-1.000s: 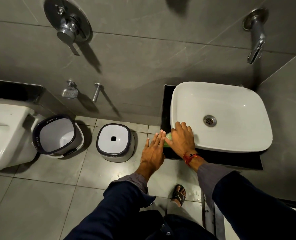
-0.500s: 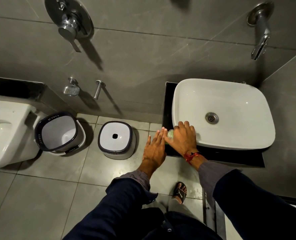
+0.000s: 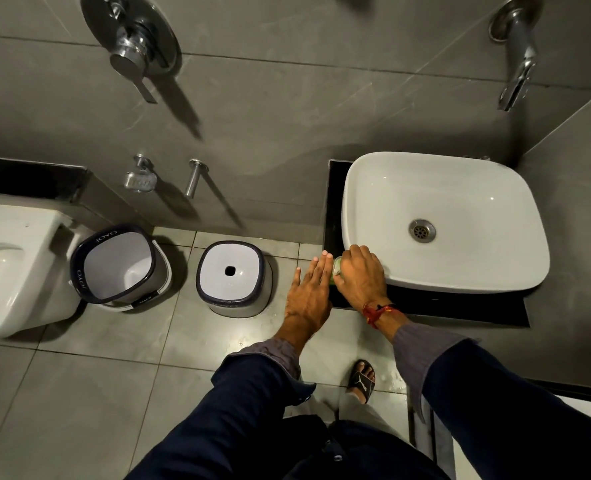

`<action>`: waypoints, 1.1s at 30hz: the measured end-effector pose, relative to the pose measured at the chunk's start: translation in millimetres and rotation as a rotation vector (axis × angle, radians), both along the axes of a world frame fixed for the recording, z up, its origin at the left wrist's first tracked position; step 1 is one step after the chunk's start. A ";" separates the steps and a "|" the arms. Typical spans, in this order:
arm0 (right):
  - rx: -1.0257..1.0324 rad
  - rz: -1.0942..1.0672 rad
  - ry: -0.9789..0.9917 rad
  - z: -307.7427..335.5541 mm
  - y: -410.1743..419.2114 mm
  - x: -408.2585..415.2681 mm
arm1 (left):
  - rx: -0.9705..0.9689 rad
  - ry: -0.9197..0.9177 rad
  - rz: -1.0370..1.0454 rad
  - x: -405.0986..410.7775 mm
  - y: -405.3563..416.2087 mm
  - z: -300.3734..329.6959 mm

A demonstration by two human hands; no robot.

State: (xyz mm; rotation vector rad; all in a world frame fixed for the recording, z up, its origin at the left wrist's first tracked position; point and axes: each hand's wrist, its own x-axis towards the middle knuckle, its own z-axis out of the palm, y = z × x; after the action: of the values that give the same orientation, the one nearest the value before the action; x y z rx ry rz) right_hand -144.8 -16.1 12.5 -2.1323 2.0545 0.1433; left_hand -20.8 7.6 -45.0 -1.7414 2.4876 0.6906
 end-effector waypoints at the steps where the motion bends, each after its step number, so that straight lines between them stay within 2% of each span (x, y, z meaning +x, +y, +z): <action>1: 0.010 -0.002 -0.018 1.1 -1.4 0.5 | 0.001 0.000 -0.001 0.0 -0.1 -0.1; 19: 0.112 0.000 -0.183 9.0 -5.3 -0.6 | -0.030 0.058 -0.014 7.5 8.0 -3.2; 27: 0.050 -0.193 -0.233 3.4 0.1 13.7 | -0.024 0.015 -0.038 2.4 4.8 -4.3; 33: 0.014 -0.197 -0.237 3.4 9.6 3.1 | -0.017 -0.003 -0.039 0.6 5.1 -5.4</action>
State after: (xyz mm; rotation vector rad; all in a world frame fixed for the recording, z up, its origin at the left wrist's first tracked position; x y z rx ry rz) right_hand -141.7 -6.5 15.9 -1.8247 2.0979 -0.1158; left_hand -20.1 12.7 -50.3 -1.6933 2.5256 0.6656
